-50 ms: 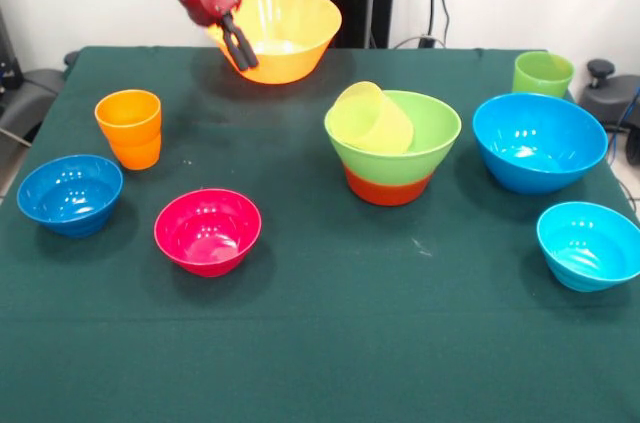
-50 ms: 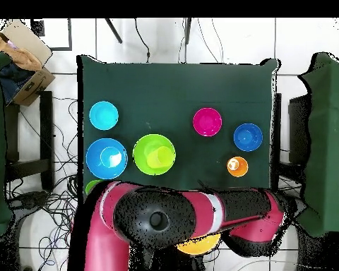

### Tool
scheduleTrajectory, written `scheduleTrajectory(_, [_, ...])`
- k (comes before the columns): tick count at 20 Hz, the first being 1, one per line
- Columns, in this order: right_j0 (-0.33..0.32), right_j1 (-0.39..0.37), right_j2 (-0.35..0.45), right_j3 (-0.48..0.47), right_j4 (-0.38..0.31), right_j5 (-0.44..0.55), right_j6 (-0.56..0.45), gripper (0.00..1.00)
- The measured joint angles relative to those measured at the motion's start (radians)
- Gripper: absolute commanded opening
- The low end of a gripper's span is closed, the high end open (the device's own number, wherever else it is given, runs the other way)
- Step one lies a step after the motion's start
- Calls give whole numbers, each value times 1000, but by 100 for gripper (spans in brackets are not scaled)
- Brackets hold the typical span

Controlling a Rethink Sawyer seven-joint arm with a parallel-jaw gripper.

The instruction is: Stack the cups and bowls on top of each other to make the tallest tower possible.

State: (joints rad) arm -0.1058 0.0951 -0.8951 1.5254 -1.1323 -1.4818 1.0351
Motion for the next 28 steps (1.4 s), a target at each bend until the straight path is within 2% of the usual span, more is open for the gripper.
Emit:
scheduleTrajectory(6, [18, -79, 0, 22, -51, -18, 123, 100])
scheduleTrajectory(9, [54, -123, 0, 36, -68, -18, 177, 100])
scheduleTrajectory(12, [118, -163, -10, 51, -77, -17, 236, 100])
scheduleTrajectory(14, [182, -183, -28, 58, -90, -9, 291, 100])
scheduleTrajectory(15, [251, -197, -48, 61, -107, 7, 361, 100])
scheduleTrajectory(18, [344, -209, -76, 61, -128, 32, 468, 100])
scheduleTrajectory(21, [497, -223, -121, 61, -156, 79, 684, 100])
scheduleTrajectory(26, [656, -224, -161, 61, -182, 131, 969, 100])
scheduleTrajectory(27, [705, -223, -171, 61, -199, 142, 1080, 100])
scheduleTrajectory(28, [718, -223, -173, 62, -206, 142, 1116, 100])
